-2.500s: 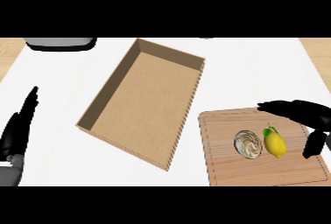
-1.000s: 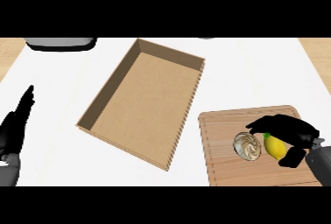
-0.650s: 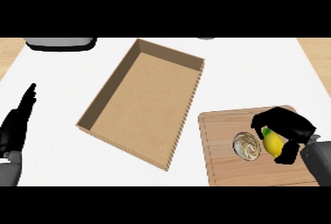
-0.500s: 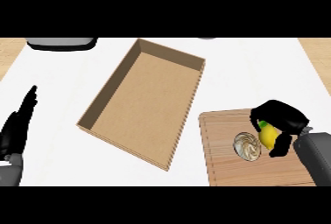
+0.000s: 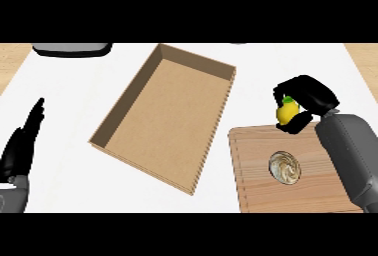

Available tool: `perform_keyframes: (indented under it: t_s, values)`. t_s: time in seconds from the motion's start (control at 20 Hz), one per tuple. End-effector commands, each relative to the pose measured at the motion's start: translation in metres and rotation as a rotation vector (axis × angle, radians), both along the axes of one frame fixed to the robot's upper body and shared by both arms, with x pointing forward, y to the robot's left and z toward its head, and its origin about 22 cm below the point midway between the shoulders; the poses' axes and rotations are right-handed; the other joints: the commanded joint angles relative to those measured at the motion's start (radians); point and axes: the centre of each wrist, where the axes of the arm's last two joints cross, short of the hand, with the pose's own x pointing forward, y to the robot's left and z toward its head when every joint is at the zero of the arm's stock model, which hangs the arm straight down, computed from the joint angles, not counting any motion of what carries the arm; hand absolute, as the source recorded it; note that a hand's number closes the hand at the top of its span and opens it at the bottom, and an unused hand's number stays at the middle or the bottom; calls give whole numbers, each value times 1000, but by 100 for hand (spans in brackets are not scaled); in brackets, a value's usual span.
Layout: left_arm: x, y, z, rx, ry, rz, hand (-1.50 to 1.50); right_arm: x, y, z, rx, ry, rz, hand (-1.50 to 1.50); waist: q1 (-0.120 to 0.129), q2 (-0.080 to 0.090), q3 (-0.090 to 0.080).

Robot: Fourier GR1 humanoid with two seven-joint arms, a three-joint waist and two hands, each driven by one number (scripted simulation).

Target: Pick the lemon from the cutting board and place it in the cardboard box

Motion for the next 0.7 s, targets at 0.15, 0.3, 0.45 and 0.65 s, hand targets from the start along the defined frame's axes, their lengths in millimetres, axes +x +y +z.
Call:
perform_keyframes:
  t_s: [0.15,0.3,0.45,0.65]
  values:
    - [5,15,7,4,12,28,0,14,9,57,188,-270,9,150,-18,-4,0]
    - [-3,13,9,-1,6,5,0,18,27,91,237,-325,134,150,-13,-7,0]
    - [-1,3,-3,2,25,5,0,7,34,100,254,-322,188,150,-20,-6,0]
    - [-12,11,8,-14,12,-3,0,1,68,109,350,-254,233,150,-15,-7,0]
